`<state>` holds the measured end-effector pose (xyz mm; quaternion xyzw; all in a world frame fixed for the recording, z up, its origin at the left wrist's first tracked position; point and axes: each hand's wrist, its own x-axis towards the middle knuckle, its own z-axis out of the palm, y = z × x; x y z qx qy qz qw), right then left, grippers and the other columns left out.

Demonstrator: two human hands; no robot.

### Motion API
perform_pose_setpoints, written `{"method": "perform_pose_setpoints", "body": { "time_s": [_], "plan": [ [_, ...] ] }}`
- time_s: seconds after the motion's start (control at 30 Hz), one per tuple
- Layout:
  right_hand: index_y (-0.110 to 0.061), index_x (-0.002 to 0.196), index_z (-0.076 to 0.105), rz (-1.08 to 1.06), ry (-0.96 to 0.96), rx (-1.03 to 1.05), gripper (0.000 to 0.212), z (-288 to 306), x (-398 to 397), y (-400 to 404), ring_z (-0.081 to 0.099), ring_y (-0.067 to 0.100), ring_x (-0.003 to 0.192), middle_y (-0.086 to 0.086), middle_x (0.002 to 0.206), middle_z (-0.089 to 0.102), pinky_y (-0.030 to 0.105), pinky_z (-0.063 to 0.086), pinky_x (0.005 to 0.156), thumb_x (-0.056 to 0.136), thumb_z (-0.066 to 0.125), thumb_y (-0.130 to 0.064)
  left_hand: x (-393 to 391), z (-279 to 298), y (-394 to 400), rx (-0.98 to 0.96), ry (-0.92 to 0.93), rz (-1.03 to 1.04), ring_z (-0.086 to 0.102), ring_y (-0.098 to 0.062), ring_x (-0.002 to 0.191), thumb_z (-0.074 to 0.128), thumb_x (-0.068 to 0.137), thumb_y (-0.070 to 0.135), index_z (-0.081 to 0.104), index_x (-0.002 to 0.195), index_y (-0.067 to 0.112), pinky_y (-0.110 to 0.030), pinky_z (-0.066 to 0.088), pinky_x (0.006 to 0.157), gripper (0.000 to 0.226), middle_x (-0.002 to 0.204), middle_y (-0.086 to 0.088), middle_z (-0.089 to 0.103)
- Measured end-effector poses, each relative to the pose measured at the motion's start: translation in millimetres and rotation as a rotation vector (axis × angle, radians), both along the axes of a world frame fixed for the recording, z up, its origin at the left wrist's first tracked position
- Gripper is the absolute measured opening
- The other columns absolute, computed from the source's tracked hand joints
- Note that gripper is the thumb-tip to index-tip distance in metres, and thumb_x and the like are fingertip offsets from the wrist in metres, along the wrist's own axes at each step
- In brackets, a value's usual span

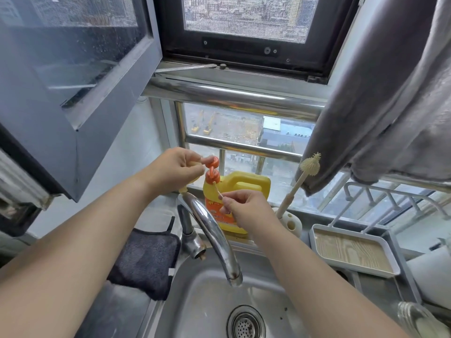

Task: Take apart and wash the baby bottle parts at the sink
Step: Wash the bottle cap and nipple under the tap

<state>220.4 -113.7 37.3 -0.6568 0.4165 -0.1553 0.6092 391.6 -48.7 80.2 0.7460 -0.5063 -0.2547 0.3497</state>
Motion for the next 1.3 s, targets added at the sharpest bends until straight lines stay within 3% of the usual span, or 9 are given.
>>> {"method": "perform_pose_setpoints", "body": {
  "time_s": [0.1,0.2,0.47,0.6,0.8,0.93,1.07,1.2,1.3],
  "plan": [
    [-0.021,0.095,0.071,0.015,0.023,-0.003,0.014,3.8,2.4,-0.6,0.05,-0.005,0.051,-0.007,0.067,0.065,0.008,0.037,0.045,0.095,0.057,-0.021,1.5,-1.7,-1.1,-0.006,-0.04,-0.041,0.052,0.006,0.061,0.055,0.091,0.014,0.066,0.093,-0.003,-0.025,0.045,0.093,0.02,0.065,0.02,0.063],
    [-0.022,0.097,0.071,0.029,0.036,-0.027,0.015,6.6,4.1,-0.7,0.051,-0.006,0.051,-0.008,0.069,0.065,0.008,0.035,0.044,0.096,0.056,-0.023,6.1,-6.4,0.0,-0.003,-0.1,-0.092,0.046,0.032,0.088,0.056,0.09,0.02,0.065,0.089,-0.01,-0.025,0.0,0.118,0.031,0.096,-0.004,0.069],
    [-0.02,0.102,0.072,0.034,0.044,-0.05,0.017,7.4,6.4,-0.6,0.051,-0.007,0.049,-0.01,0.066,0.063,0.01,0.034,0.046,0.095,0.056,-0.023,5.9,-6.8,-1.9,0.008,-0.133,-0.064,0.06,0.012,0.095,0.057,0.087,0.018,0.051,0.063,-0.007,-0.026,-0.004,0.118,0.035,0.07,-0.005,0.072],
    [-0.023,0.1,0.072,0.042,0.058,-0.059,0.016,9.1,6.4,-0.2,0.052,0.0,0.061,-0.011,0.067,0.065,0.015,0.034,0.052,0.095,0.057,-0.025,4.1,-4.3,0.3,0.0,-0.174,-0.068,0.058,0.013,0.102,0.056,0.087,0.017,0.041,0.056,0.008,-0.022,-0.004,0.114,0.036,0.092,-0.025,0.07],
    [-0.019,0.101,0.072,0.059,0.041,-0.083,0.017,6.9,4.5,0.3,0.054,-0.002,0.063,-0.011,0.064,0.064,0.015,0.037,0.056,0.095,0.057,-0.022,5.6,-7.6,-1.3,0.02,-0.157,0.006,0.064,-0.016,0.099,0.051,0.083,0.028,0.06,0.081,-0.012,-0.018,0.006,0.109,0.041,0.084,-0.025,0.068],
    [-0.018,0.097,0.072,0.046,0.019,-0.061,0.015,8.7,-4.1,2.4,0.052,-0.01,0.047,-0.009,0.062,0.063,0.006,0.036,0.044,0.094,0.057,-0.019,-0.2,-1.8,3.2,0.018,-0.084,0.006,0.053,0.024,0.088,0.056,0.09,0.015,0.064,0.088,0.005,-0.02,0.045,0.076,0.013,0.096,0.001,0.072],
    [-0.029,0.083,0.07,0.02,0.012,-0.107,0.019,14.6,-20.2,6.1,0.056,-0.004,0.058,-0.011,0.058,0.064,0.012,0.041,0.054,0.094,0.058,-0.019,-14.6,6.6,23.1,-0.192,-0.023,0.056,0.052,0.005,0.114,0.059,0.093,0.023,0.064,0.121,0.017,-0.011,0.038,0.087,0.029,0.125,0.021,0.049],
    [-0.025,0.086,0.07,0.008,-0.032,-0.133,0.017,29.9,-43.0,15.1,0.049,-0.005,0.043,-0.004,0.067,0.067,0.009,0.035,0.042,0.094,0.058,-0.016,-39.8,17.3,39.2,-0.286,0.054,0.094,0.054,-0.008,0.11,0.06,0.086,0.05,0.057,0.074,0.015,-0.015,0.042,0.086,0.037,0.116,0.007,0.054],
    [-0.015,0.093,0.07,-0.032,-0.087,-0.134,0.012,47.3,-62.1,22.7,0.052,-0.006,0.04,0.006,0.075,0.068,0.007,0.035,0.038,0.093,0.058,-0.013,-58.0,28.5,47.5,-0.275,0.106,0.132,0.053,-0.008,0.101,0.051,0.085,0.048,0.054,0.075,0.018,-0.021,0.041,0.087,0.031,0.102,0.006,0.049]
  ]
}}
